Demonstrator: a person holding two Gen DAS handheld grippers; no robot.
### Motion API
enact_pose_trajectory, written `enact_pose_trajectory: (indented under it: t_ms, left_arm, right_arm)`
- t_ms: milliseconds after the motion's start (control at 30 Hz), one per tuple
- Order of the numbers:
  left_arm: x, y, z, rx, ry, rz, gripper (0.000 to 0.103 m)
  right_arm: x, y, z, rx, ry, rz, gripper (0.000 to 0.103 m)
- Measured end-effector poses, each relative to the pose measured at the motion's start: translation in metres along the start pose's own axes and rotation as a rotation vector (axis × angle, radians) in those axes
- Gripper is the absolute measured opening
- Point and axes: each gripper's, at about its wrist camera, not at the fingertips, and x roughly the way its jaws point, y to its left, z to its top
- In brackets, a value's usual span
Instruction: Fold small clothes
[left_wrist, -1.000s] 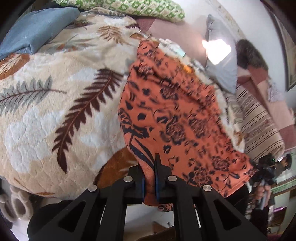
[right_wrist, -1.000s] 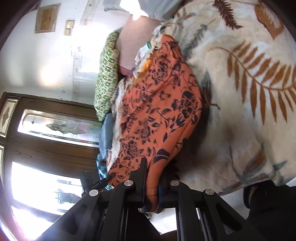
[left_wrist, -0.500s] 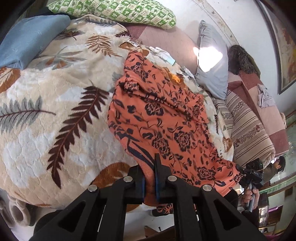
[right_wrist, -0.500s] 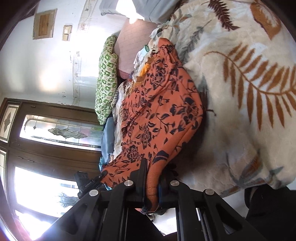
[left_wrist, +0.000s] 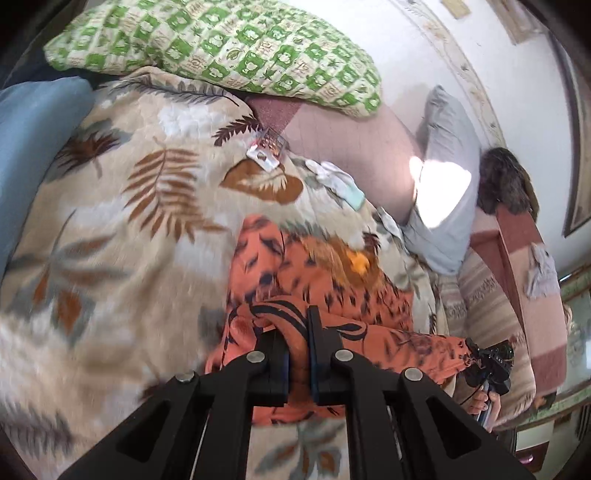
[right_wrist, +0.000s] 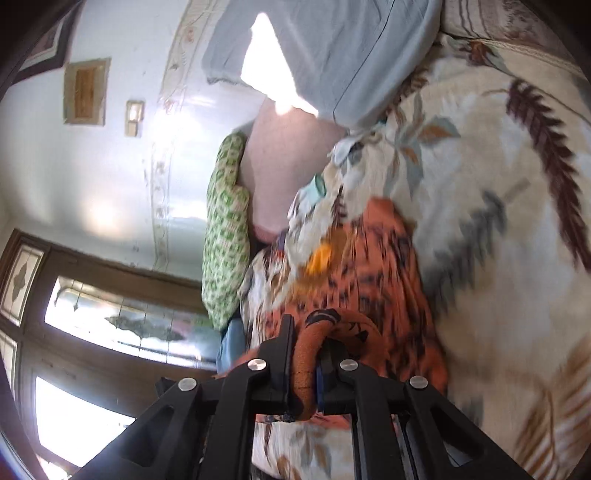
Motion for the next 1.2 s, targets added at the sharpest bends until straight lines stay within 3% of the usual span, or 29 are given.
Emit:
enact_pose_trajectory:
  t_ms: [167, 233, 300, 367, 467, 567, 600, 633, 667, 700, 767, 833, 967, 1067, 1200]
  left_arm:
    - [0.079, 0.012, 0.064, -0.033, 0.049, 0.060, 0.008]
    - [0.113, 0.022, 0.075, -0.042, 0.118, 0.114, 0.010]
    - [0.142, 0.041, 0.075, -0.119, 0.188, 0.174, 0.011]
    - [0.156, 0.058, 0.068, -0.193, 0.210, 0.147, 0.013]
    - [0.141, 0.064, 0.061, -0.211, 0.135, 0.088, 0.014]
    - [0.095, 0.055, 0.052, -0.170, -0.031, 0.052, 0.017]
    - [0.080, 0.049, 0.047, -0.158, -0.080, 0.071, 0.022]
    - [0.062, 0.043, 0.041, -0.145, -0.144, 0.113, 0.041]
    - [0.045, 0.036, 0.032, -0.133, -0.213, 0.152, 0.056]
    - [0.030, 0.027, 0.021, -0.122, -0.285, 0.175, 0.060]
    - [0.011, 0.008, -0.006, -0.065, -0.345, 0.172, 0.061]
    - [0.012, -0.010, -0.035, -0.030, -0.361, 0.184, 0.063]
    - [0.056, -0.035, -0.086, 0.036, -0.289, 0.209, 0.064]
    - [0.096, -0.038, -0.102, 0.093, -0.196, 0.264, 0.064]
    - [0.108, -0.031, -0.106, 0.130, -0.176, 0.294, 0.064]
  right_arm:
    - [0.076, -0.020, 0.076, 0.041, -0.023, -0.069, 0.009]
    - [0.105, -0.037, 0.099, 0.079, -0.025, -0.121, 0.009]
    - [0.130, -0.067, 0.115, 0.182, 0.020, -0.113, 0.013]
    - [0.145, -0.096, 0.119, 0.270, 0.044, -0.150, 0.013]
    - [0.142, -0.123, 0.117, 0.340, 0.011, -0.081, 0.014]
    - [0.107, -0.119, 0.112, 0.284, -0.102, -0.024, 0.014]
    - [0.091, -0.113, 0.109, 0.255, -0.154, -0.040, 0.025]
    - [0.072, -0.105, 0.104, 0.219, -0.216, -0.064, 0.036]
    - [0.057, -0.099, 0.098, 0.198, -0.256, -0.070, 0.067]
    - [0.042, -0.093, 0.089, 0.179, -0.308, -0.070, 0.076]
    - [0.022, -0.075, 0.072, 0.107, -0.351, -0.077, 0.076]
    - [0.023, -0.052, 0.056, 0.009, -0.303, -0.129, 0.076]
    - [0.079, 0.005, 0.006, -0.248, -0.125, -0.293, 0.075]
    - [0.135, 0.039, -0.039, -0.433, 0.036, -0.391, 0.074]
    - [0.210, 0.058, -0.073, -0.554, 0.191, -0.510, 0.073]
